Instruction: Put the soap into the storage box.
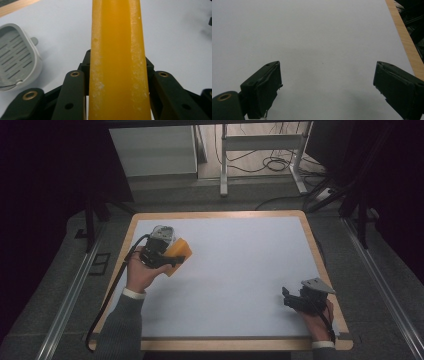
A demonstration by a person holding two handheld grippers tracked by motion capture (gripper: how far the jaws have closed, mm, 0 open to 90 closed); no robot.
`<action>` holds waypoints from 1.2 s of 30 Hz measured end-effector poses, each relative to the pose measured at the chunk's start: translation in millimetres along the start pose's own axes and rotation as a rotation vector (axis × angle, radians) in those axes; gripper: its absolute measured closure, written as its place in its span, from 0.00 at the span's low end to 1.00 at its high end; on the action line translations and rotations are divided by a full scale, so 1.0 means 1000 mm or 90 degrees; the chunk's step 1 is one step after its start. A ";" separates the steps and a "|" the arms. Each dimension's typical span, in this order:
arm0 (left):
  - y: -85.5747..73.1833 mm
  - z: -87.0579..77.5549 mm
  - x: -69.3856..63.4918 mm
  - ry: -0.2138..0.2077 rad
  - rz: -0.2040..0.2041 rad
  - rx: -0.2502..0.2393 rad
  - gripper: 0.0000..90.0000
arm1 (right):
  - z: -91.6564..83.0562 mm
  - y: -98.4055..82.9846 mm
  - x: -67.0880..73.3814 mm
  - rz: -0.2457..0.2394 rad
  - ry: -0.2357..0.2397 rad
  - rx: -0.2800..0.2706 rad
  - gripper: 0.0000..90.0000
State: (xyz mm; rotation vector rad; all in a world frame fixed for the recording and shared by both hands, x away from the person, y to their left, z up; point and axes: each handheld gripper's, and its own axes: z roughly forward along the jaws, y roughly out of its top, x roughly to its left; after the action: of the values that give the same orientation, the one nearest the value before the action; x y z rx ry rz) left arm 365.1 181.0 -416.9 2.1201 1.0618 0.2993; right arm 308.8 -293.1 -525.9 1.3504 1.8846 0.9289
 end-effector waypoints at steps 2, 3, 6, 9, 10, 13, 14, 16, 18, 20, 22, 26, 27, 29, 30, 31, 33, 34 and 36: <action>0.001 -0.002 0.002 -0.001 -0.001 -0.001 0.68 | 0.000 0.000 0.000 0.000 0.000 0.001 0.09; 0.001 -0.002 0.002 0.000 0.000 0.000 0.68 | 0.000 0.000 0.000 -0.001 -0.001 0.001 0.09; 0.002 -0.003 0.005 0.003 -0.004 -0.002 0.68 | 0.000 0.000 0.000 0.000 0.000 0.002 0.09; 0.003 -0.004 0.008 0.003 -0.007 0.000 0.68 | 0.000 0.000 0.000 0.000 -0.001 0.001 0.09; 0.003 -0.004 0.009 0.004 -0.007 0.002 0.68 | 0.000 0.000 0.000 0.000 -0.001 0.001 0.09; 0.004 -0.003 0.012 0.009 -0.006 0.009 0.68 | 0.000 0.000 0.000 -0.001 0.000 -0.001 0.09; 0.004 -0.003 0.014 0.011 -0.006 0.012 0.68 | 0.000 0.000 0.000 -0.002 0.000 -0.001 0.09; 0.004 -0.003 0.017 0.017 -0.010 0.013 0.68 | 0.000 0.000 0.000 -0.001 -0.001 0.000 0.09; 0.004 -0.003 0.019 0.018 -0.011 0.013 0.68 | 0.000 0.000 0.000 0.000 -0.001 0.001 0.09; 0.005 -0.002 0.020 0.015 -0.013 0.013 0.68 | 0.000 0.000 0.000 0.001 -0.001 0.003 0.09; 0.005 -0.001 0.021 0.016 -0.014 0.013 0.68 | 0.001 0.000 0.000 0.002 -0.003 0.004 0.09; 0.005 0.000 0.022 0.017 -0.016 0.014 0.68 | 0.000 0.000 0.000 0.002 -0.004 0.004 0.09; 0.005 0.000 0.022 0.017 -0.016 0.013 0.68 | 0.000 0.000 0.000 0.002 -0.004 0.003 0.09; 0.006 0.001 0.023 0.015 -0.017 0.015 0.68 | 0.000 0.000 0.000 0.002 -0.004 0.003 0.09; 0.006 0.001 0.024 0.016 -0.017 0.015 0.68 | 0.000 0.000 0.000 0.002 -0.004 0.003 0.09; 0.007 0.002 0.025 0.014 -0.017 0.017 0.68 | 0.000 0.000 0.000 0.002 -0.003 0.002 0.09; 0.007 0.002 0.027 0.016 -0.017 0.017 0.68 | 0.000 0.000 0.000 0.003 -0.005 0.002 0.09; 0.008 0.002 0.030 0.019 -0.019 0.018 0.68 | 0.000 0.000 0.000 0.004 -0.005 0.001 0.09; 0.009 0.002 0.031 0.022 -0.020 0.018 0.68 | 0.000 0.000 0.000 0.004 -0.006 0.001 0.09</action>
State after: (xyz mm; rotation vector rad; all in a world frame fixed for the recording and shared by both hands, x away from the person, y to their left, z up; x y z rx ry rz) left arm 390.8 200.7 -415.7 2.1280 1.1236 0.3081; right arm 309.1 -293.2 -525.9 1.3600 1.8762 0.9231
